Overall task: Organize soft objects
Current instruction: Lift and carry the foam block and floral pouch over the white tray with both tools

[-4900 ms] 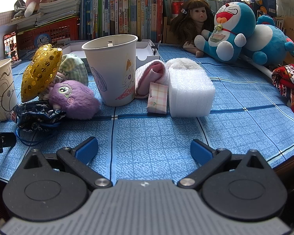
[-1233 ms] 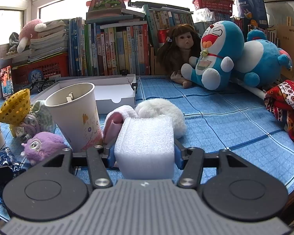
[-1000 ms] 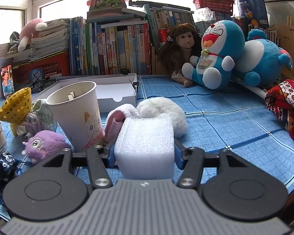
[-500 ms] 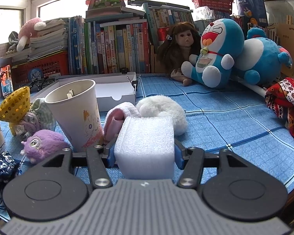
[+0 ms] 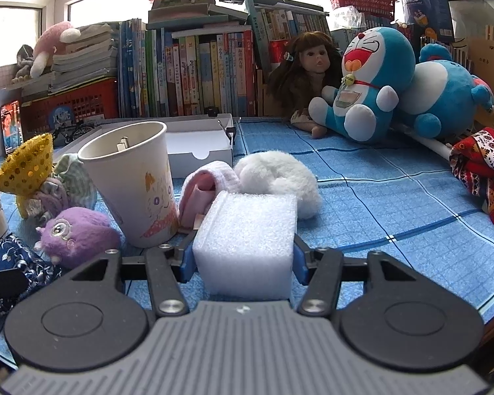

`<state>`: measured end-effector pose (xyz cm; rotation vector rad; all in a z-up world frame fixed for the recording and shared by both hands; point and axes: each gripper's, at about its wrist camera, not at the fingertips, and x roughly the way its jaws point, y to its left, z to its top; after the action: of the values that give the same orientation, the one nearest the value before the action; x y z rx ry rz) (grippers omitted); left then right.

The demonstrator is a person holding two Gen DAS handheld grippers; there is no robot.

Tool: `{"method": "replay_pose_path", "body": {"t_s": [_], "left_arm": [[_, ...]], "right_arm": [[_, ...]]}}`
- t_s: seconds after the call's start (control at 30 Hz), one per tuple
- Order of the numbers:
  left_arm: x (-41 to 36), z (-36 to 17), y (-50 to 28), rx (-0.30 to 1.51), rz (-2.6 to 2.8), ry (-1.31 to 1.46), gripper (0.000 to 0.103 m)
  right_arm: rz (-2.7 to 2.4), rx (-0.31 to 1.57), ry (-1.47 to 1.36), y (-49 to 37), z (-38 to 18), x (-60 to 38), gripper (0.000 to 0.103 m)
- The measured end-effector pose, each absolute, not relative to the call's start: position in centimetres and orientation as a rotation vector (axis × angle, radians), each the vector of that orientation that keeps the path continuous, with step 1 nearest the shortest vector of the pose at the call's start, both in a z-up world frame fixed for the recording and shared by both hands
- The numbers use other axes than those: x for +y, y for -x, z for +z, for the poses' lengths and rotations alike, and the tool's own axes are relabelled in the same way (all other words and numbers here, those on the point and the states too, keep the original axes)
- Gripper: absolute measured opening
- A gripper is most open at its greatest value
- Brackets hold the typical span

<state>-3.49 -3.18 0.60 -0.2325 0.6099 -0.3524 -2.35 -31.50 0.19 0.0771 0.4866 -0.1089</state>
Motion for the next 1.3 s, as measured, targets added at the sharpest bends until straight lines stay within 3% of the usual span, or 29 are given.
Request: {"method": "replay_pose_path", "body": {"t_s": [0.5, 0.97, 1.3], "left_arm": [[-1.6, 9.5, 3.1, 0.488, -0.445, 0.193, 0.027], [-0.8, 17.7, -7.0, 0.467, -0.411, 0.22, 0.027], [-3.6, 18.9, -16.7, 0.574, -0.386, 0.244, 0.028]], "right_arm": [[-0.112, 0.371, -0.091, 2.7, 5.2, -32.2, 0.058], [0.024, 0.292, -0.155, -2.5, 12.2, -33.3, 0.058], [0.152, 0.366, -0.134, -9.1, 14.4, -32.8, 0.059]]}}
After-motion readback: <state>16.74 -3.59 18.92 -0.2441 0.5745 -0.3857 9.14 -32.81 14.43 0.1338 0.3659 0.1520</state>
